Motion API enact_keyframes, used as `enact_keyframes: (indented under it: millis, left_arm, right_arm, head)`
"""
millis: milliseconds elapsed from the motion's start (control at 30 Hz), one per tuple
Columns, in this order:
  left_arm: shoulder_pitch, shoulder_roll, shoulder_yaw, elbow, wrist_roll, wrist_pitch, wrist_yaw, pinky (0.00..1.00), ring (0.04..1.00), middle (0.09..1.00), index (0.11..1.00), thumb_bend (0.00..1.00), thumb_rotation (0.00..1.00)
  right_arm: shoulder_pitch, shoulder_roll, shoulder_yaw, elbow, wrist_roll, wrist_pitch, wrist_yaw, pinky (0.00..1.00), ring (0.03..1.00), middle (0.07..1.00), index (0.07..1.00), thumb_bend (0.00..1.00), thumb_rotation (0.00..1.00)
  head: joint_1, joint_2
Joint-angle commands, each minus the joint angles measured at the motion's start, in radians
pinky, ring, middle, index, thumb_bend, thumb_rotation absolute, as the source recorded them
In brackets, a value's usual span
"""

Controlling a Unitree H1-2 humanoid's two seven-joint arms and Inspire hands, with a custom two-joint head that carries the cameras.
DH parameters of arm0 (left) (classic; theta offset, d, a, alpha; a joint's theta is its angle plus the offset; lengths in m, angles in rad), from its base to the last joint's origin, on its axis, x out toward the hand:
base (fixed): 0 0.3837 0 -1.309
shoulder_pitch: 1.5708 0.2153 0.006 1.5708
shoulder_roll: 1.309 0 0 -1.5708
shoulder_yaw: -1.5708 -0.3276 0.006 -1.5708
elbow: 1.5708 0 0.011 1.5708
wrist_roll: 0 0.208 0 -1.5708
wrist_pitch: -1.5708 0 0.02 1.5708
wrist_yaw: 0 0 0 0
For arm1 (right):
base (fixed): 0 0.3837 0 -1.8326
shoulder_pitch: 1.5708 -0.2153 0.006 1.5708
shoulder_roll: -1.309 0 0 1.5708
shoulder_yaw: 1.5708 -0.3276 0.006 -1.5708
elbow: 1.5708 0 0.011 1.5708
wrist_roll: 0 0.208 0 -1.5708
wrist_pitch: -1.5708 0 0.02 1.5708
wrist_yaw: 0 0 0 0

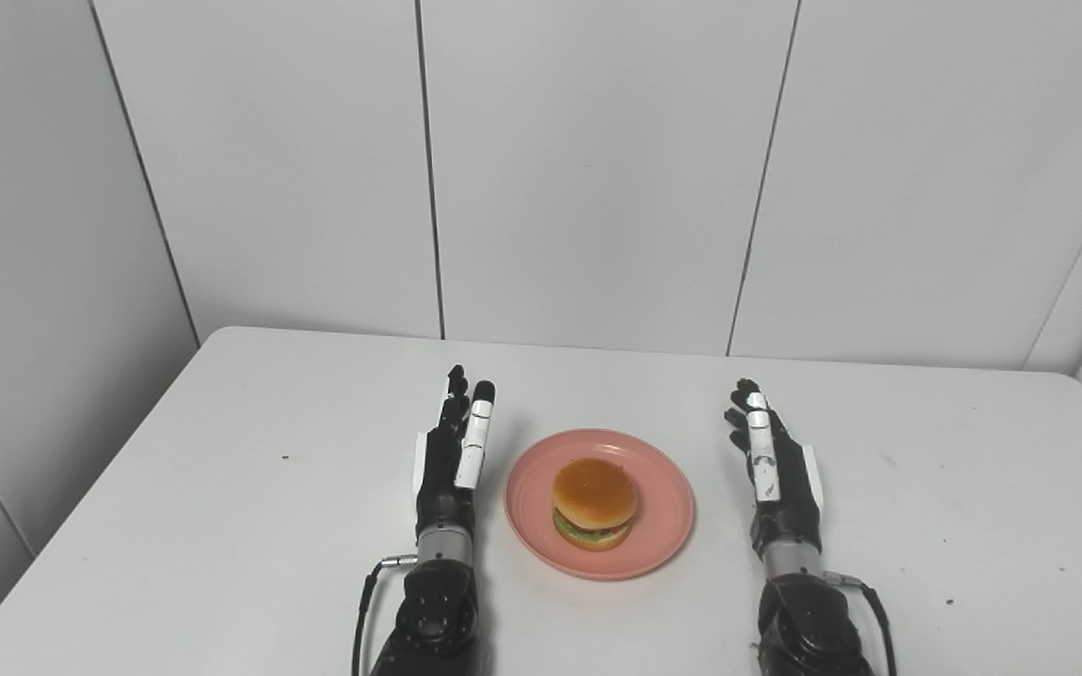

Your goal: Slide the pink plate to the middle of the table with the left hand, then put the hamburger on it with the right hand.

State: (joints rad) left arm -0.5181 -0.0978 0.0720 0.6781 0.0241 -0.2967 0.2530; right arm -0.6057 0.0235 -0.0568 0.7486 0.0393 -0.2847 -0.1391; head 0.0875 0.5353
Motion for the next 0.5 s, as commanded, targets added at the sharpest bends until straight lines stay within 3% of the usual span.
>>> enact_keyframes:
  millis: [0, 167, 467]
  left_arm:
    - [0.018, 0.019, -0.001, 0.030, 0.006, -0.007, -0.005, 0.93, 0.992, 0.982, 0.934, 0.81, 0.90]
    - [0.016, 0.027, -0.005, 0.041, 0.001, -0.007, -0.023, 0.95, 0.995, 0.979, 0.925, 0.86, 0.90]
    - [0.018, 0.034, -0.008, 0.028, -0.002, 0.032, -0.048, 0.97, 0.988, 0.965, 0.924, 0.85, 0.85]
  right_arm:
    - [-0.006, -0.004, 0.005, 0.016, -0.009, -0.046, 0.010, 0.96, 0.902, 0.901, 0.878, 0.82, 1.00]
    - [-0.009, -0.003, 0.008, 0.030, -0.019, -0.044, 0.003, 0.98, 0.907, 0.903, 0.873, 0.83, 1.00]
    - [-0.008, -0.003, 0.023, 0.037, -0.058, -0.042, -0.018, 0.97, 0.900, 0.900, 0.866, 0.83, 1.00]
  head:
    - [0.000, 0.001]
    - [-0.007, 0.001]
    - [-0.015, 0.001]
